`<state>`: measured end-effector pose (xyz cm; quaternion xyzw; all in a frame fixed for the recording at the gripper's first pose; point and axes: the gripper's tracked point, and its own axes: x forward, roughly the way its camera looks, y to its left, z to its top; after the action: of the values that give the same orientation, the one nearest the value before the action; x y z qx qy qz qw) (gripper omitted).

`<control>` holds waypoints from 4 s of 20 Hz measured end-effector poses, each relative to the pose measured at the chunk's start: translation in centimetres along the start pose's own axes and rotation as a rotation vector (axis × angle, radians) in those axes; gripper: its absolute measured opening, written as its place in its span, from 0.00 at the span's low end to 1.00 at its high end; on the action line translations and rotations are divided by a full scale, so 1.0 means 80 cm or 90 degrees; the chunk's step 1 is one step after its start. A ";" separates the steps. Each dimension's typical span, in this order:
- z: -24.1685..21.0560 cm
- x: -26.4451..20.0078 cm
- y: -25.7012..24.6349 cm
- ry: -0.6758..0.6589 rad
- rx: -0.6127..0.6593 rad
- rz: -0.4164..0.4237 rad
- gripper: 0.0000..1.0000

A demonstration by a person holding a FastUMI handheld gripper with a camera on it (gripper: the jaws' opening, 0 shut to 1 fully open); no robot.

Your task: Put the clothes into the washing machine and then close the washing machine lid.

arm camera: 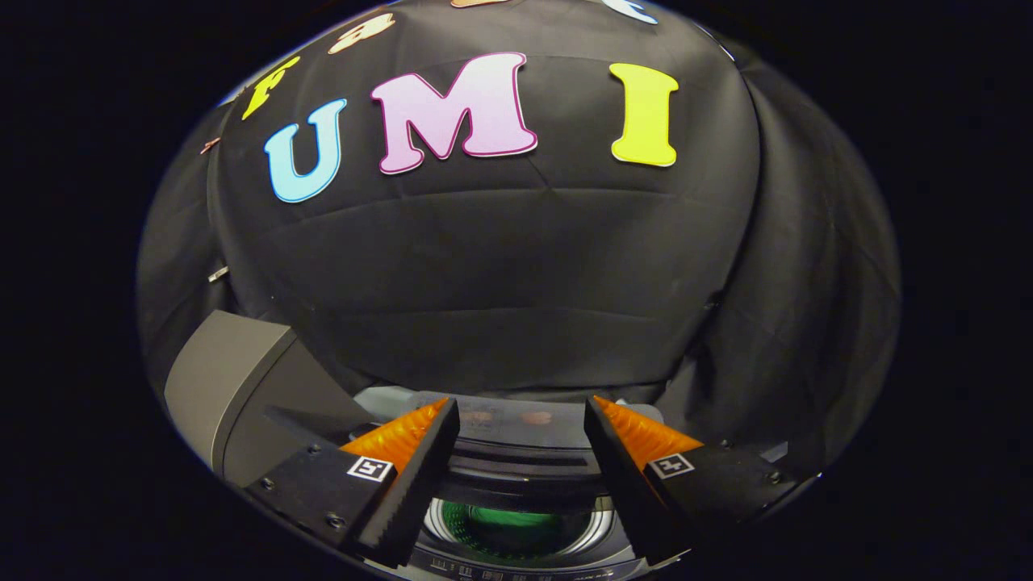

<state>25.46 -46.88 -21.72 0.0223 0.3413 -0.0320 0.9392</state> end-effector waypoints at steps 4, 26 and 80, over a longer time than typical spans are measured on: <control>-0.006 -0.004 0.000 0.032 0.000 -0.001 0.98; 0.105 -0.173 0.138 -0.285 -0.055 0.020 0.99; 0.107 -0.254 0.305 -0.332 -0.077 0.064 0.98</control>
<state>17.20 -22.17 -1.62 -0.0262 0.0873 0.0305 0.9954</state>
